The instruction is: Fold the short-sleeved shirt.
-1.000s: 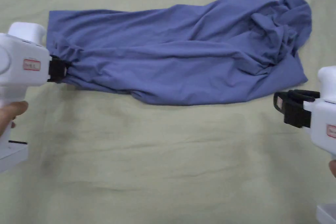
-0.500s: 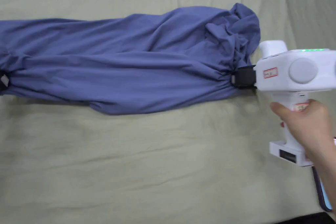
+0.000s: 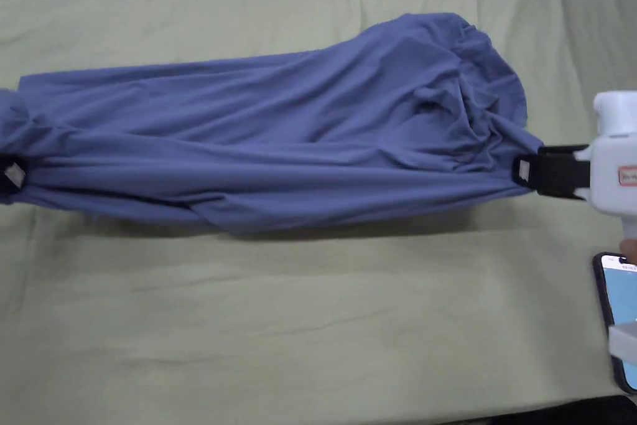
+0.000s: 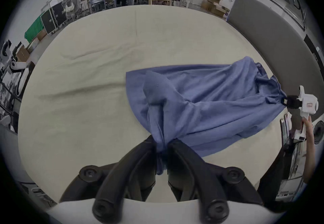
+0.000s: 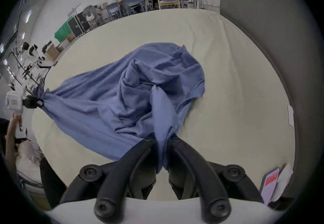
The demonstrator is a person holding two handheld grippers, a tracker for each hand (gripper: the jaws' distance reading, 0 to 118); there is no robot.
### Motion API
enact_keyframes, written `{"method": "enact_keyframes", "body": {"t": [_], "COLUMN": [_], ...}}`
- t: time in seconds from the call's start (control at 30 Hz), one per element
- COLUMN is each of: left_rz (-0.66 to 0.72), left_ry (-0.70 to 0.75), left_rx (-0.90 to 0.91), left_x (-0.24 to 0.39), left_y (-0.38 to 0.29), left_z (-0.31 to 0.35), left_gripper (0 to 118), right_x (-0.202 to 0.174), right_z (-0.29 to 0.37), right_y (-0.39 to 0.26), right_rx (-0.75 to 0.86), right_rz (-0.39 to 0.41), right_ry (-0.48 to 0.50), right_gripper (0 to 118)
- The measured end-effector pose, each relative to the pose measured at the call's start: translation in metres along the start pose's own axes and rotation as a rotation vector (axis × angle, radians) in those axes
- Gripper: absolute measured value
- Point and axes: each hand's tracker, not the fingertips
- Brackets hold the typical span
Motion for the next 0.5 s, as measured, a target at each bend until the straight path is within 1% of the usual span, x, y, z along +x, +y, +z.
{"method": "enact_keyframes", "body": {"t": [0.07, 0.17, 0.27, 0.3, 0.33, 0.37, 0.4, 0.43, 0.47, 0.5], "left_rz": [-0.018, 0.004, 0.039, 0.081, 0.103, 0.11, 0.107, 0.099, 0.102, 0.117], "left_ry": [0.018, 0.026, 0.02, 0.009, 0.017, 0.033, 0.067, 0.073, 0.07, 0.067], "left_rx": [-0.047, -0.128, -0.138, -0.134, -0.14, -0.147, -0.149, -0.124, -0.115, -0.098], "left_x": [0.006, 0.009, 0.008, 0.007, 0.003, 0.002, 0.001, 0.0, 0.0, -0.001], "left_y": [-0.02, -0.042, -0.049, -0.048, -0.047, -0.048, -0.05, -0.054, -0.055, -0.058], "left_z": [-0.014, -0.037, -0.045, -0.044, -0.041, -0.039, -0.035, -0.026, -0.017, -0.005], "left_gripper": [8, 8, 8, 10, 20, 54, 84, 88, 88, 88], "right_x": [-0.003, -0.004, -0.006, -0.005, -0.005, -0.006, -0.007, -0.009, -0.011, -0.012], "right_z": [-0.009, -0.028, -0.036, -0.036, -0.035, -0.034, -0.032, -0.027, -0.021, -0.012], "right_y": [-0.018, -0.038, -0.039, -0.036, -0.034, -0.031, -0.031, -0.033, -0.034, -0.033], "right_rx": [-0.061, -0.127, -0.137, -0.14, -0.139, -0.151, -0.151, -0.141, -0.117, -0.11], "right_rz": [0.034, 0.018, 0.019, 0.019, 0.018, 0.009, 0.008, 0.009, 0.011, 0.005], "right_ry": [-0.031, -0.039, -0.037, -0.028, -0.027, -0.025, -0.025, -0.024, -0.027, -0.024], "right_gripper": [12, 12, 12, 13, 19, 49, 81, 100, 104, 104]}}
